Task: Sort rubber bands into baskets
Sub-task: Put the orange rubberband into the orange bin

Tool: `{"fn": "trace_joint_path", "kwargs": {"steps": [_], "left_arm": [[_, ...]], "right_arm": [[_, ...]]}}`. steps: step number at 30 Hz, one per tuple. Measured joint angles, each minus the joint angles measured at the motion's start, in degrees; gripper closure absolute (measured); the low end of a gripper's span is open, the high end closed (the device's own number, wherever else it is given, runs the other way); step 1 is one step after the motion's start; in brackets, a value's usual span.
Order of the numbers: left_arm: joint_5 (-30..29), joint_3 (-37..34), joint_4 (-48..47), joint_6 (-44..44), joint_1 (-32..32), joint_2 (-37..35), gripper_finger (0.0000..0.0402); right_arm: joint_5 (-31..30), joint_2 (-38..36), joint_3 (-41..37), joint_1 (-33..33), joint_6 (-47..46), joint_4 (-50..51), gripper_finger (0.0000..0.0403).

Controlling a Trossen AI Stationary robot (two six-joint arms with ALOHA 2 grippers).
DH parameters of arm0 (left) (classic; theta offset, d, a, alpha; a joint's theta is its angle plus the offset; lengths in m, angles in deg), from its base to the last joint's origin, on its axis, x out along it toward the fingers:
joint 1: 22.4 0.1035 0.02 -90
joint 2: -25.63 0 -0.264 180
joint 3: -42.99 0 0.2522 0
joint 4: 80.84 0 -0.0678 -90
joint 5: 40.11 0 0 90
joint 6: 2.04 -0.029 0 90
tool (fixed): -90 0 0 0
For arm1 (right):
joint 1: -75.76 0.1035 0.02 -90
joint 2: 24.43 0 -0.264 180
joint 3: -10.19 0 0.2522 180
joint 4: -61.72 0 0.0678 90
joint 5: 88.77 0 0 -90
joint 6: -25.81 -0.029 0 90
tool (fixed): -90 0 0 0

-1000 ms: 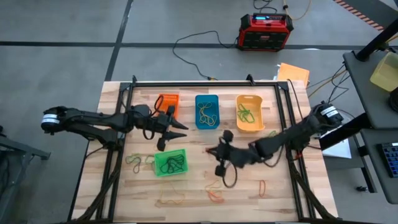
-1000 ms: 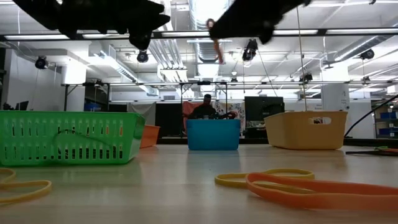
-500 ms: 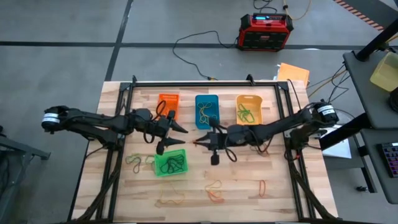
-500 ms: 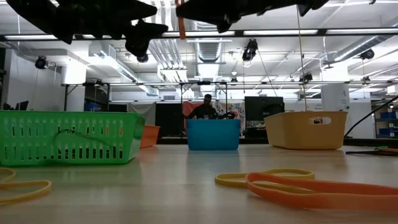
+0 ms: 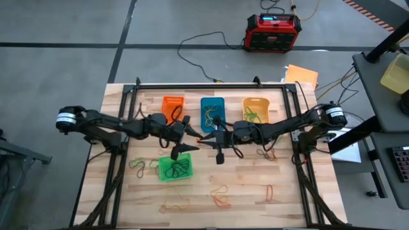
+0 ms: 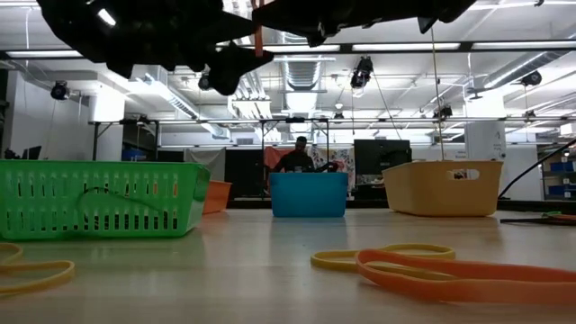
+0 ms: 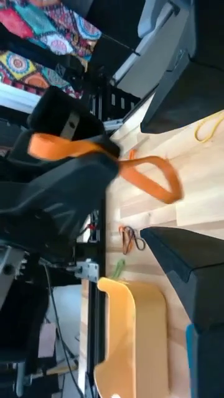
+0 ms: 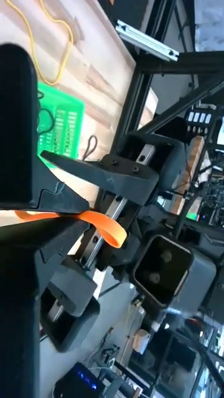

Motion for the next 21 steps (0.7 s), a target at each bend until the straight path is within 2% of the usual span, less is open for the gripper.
{"fn": "trace_joint_path", "kwargs": {"steps": [5, 9, 12, 17, 18, 21], "left_arm": [[1.3, 2.5, 0.2, 0.0, 0.0, 2.5, 0.0161], [2.7, 3.0, -0.2, 0.0, 0.0, 3.1, 0.0189], [3.0, 2.8, -1.0, 0.0, 0.0, 2.9, 0.0243], [2.9, 2.8, -2.7, -0.1, 0.0, 2.5, 0.0377], [2.9, 2.8, -2.7, 0.0, 0.0, 2.5, 0.0388], [2.9, 2.8, -2.7, 0.0, 0.1, 2.4, 0.0384]], "right_arm": [[-0.2, 0.0, 0.0, 0.1, 0.5, 0.4, 0.0394], [-0.5, 0.0, 0.0, 0.0, 0.6, 1.2, 0.0394], [-0.5, 0.0, 0.0, 0.0, 0.6, 1.6, 0.0394], [-0.4, 0.0, 0.0, 0.1, -0.4, 1.6, 0.0390], [-0.4, 0.0, 0.0, 0.1, -1.2, 1.5, 0.0387], [-0.4, 0.0, 0.0, 0.1, -3.0, 1.5, 0.0369]]}}
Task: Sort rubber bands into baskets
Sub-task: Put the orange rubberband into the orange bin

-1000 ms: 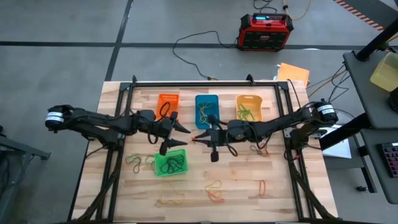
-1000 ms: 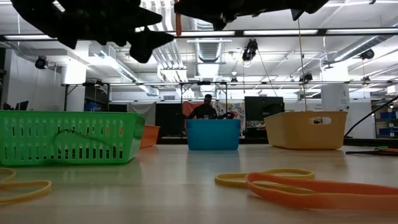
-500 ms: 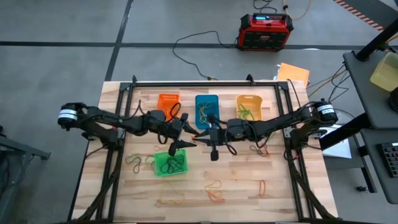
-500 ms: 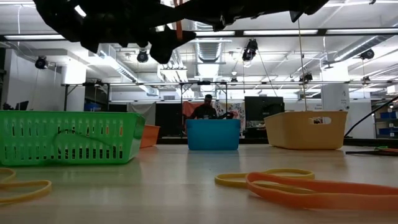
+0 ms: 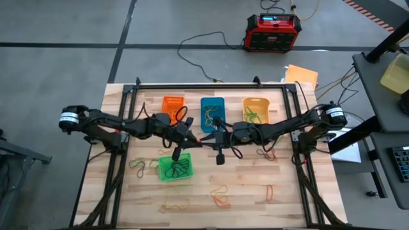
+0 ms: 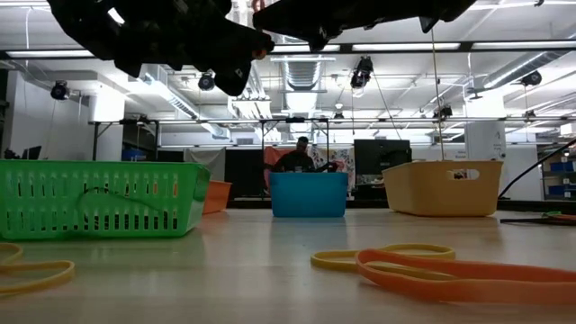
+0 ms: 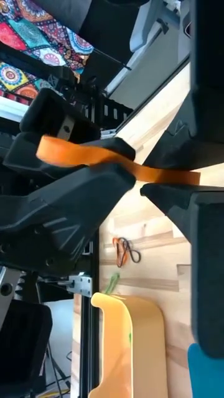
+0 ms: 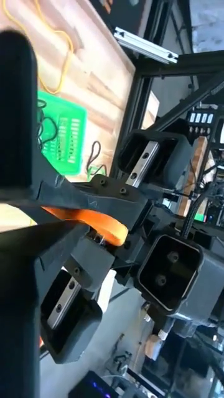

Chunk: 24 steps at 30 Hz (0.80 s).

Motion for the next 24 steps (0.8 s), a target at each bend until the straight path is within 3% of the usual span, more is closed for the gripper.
{"fn": "trace_joint_path", "kwargs": {"steps": [10, 15, 18, 24], "left_arm": [[-0.1, 0.0, -2.4, 0.2, 0.4, -0.9, 0.0400], [-4.0, 1.9, -18.2, 0.6, 2.8, -5.0, 0.0401], [-11.4, 5.2, -34.9, -0.4, 5.0, -8.2, 0.0401], [-41.1, 14.4, -69.6, -1.4, 12.1, -9.5, 0.0401]], "right_arm": [[-0.5, -1.5, 0.0, -0.2, -4.0, 2.6, 0.0256], [-6.2, -5.4, 0.0, -0.2, -5.9, 11.0, 0.0220], [-7.9, -7.5, 0.0, -0.2, -9.3, 16.3, 0.0211], [-9.4, -8.3, 0.0, -0.2, -12.6, 20.3, 0.0211]]}}
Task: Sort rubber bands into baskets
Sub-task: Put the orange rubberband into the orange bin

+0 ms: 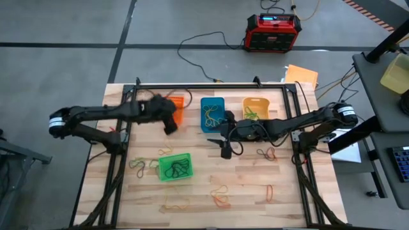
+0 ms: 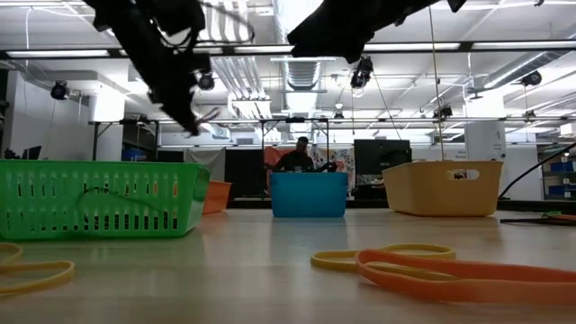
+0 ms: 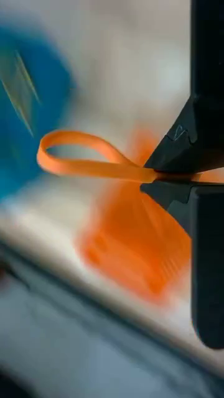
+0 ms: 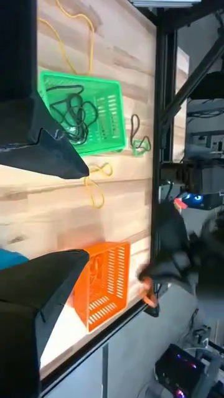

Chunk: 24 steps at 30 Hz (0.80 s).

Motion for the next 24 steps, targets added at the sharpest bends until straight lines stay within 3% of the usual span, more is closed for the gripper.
{"fn": "trace_joint_path", "kwargs": {"steps": [2, 4, 9, 13, 24], "left_arm": [[-4.2, 1.8, -4.9, -0.6, 3.6, 0.9, 0.0402], [-2.9, 2.7, -5.7, -2.7, 7.7, 1.9, 0.0402], [10.4, 3.0, -4.7, -9.7, 17.7, 5.8, 0.0402], [16.3, 3.4, -4.4, -12.3, 23.2, 9.6, 0.0402], [17.1, 3.4, -3.8, -14.6, 24.6, 15.6, 0.0401]], "right_arm": [[0.0, 0.5, 0.0, 0.0, 0.0, -0.1, 0.0212], [0.0, 1.2, 0.0, 0.0, 0.0, 0.2, 0.0213], [-0.1, 2.1, 0.0, 0.0, -0.6, 0.6, 0.0213], [-0.1, 2.2, 0.0, 0.0, -1.5, 1.6, 0.0213], [-1.3, 2.2, 0.0, -0.2, -0.1, 1.2, 0.0213]]}}
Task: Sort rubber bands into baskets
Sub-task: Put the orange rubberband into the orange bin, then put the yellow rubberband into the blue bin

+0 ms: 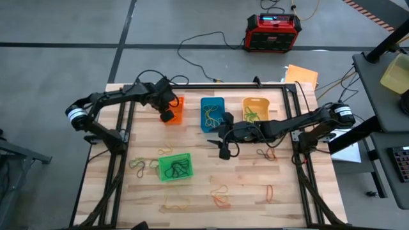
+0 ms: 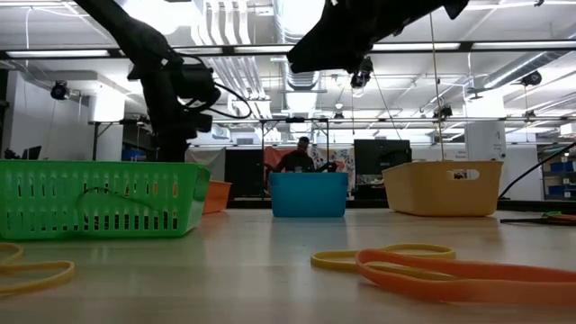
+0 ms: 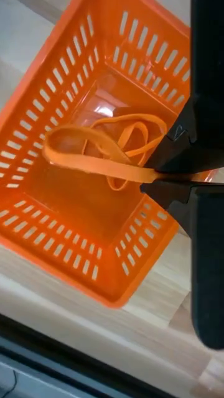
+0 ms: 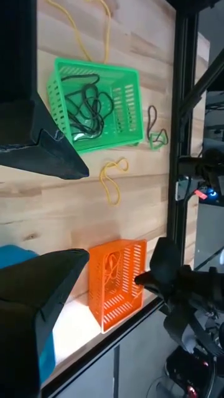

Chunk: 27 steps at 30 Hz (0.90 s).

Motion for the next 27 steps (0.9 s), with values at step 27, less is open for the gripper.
{"fn": "trace_joint_path", "kwargs": {"steps": [27], "left_arm": [[0.2, 1.1, -0.1, 0.8, -0.2, -5.3, 0.0281]], "right_arm": [[0.0, 0.0, 0.0, -0.9, -1.1, 0.0, 0.0213]]}}
